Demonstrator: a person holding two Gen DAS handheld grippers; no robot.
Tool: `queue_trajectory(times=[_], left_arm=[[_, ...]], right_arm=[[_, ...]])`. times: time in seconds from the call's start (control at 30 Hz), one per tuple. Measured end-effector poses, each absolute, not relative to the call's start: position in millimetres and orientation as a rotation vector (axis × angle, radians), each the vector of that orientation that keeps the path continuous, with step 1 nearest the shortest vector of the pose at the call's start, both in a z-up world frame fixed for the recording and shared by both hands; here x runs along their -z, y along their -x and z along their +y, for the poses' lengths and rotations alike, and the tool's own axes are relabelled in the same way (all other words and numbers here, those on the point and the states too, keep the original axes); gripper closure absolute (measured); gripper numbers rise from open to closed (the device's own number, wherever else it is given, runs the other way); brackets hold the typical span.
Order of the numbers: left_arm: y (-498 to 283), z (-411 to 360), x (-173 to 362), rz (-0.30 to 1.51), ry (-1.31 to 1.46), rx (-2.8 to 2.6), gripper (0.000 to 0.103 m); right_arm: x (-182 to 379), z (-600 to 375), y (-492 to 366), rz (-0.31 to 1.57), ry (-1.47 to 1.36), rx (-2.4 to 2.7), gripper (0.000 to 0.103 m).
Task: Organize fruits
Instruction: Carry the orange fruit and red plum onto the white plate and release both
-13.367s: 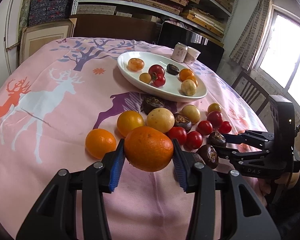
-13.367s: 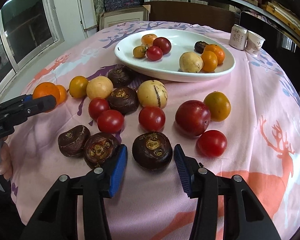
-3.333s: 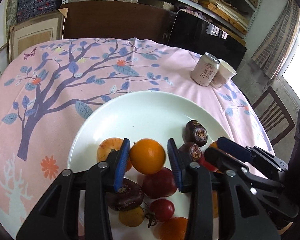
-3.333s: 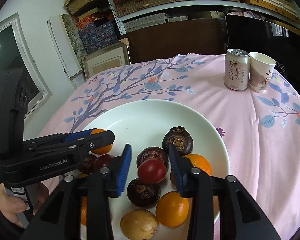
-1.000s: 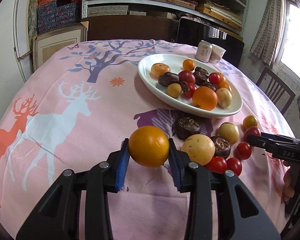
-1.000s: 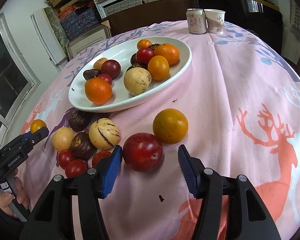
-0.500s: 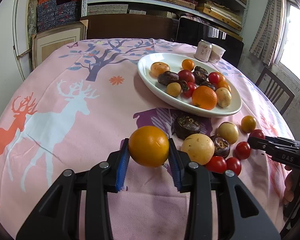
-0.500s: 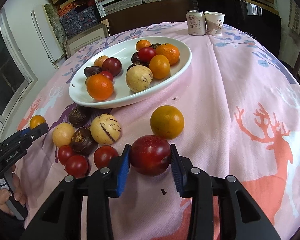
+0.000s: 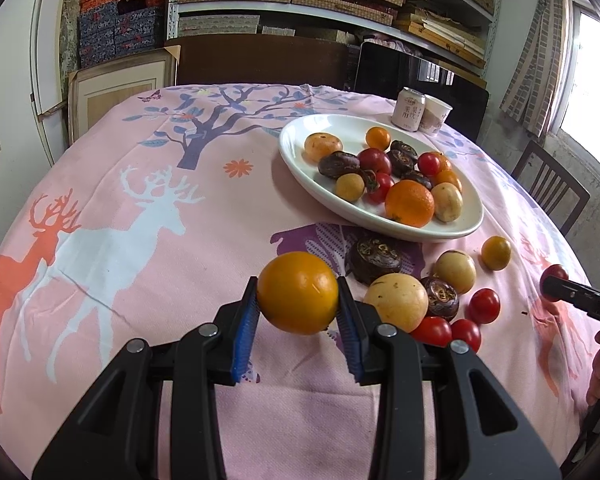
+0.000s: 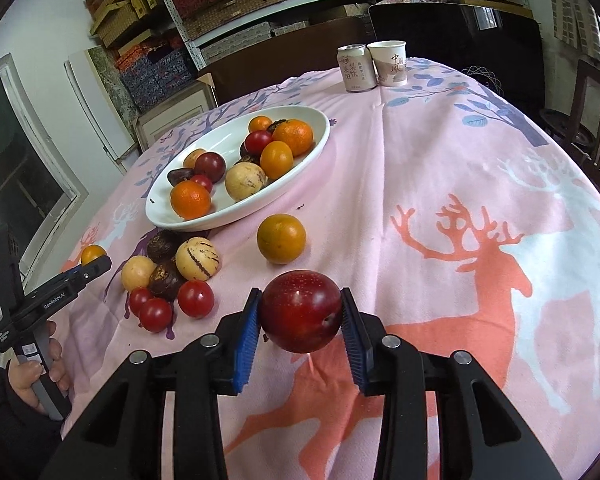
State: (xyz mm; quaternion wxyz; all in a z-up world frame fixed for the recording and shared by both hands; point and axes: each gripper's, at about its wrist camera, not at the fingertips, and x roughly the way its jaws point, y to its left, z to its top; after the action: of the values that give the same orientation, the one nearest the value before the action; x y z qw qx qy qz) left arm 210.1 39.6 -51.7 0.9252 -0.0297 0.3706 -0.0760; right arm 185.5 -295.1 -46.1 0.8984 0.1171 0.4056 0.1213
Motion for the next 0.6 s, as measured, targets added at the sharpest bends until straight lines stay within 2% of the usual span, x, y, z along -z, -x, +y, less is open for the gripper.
queue_trajectory(times=[0.33, 0.6], left_arm=[[-208.0, 32.4, 22.1, 0.722, 0.037, 0.183, 0.067], [-261.2, 1.3, -21.6, 0.703, -0.003, 0.222, 0.067]], right_arm=[[-1.8, -311.2, -194.7, 0.728, -0.210, -0.260, 0.064], [-48.5, -297.2, -245.9, 0.641, -0.165, -0.308, 0.064]])
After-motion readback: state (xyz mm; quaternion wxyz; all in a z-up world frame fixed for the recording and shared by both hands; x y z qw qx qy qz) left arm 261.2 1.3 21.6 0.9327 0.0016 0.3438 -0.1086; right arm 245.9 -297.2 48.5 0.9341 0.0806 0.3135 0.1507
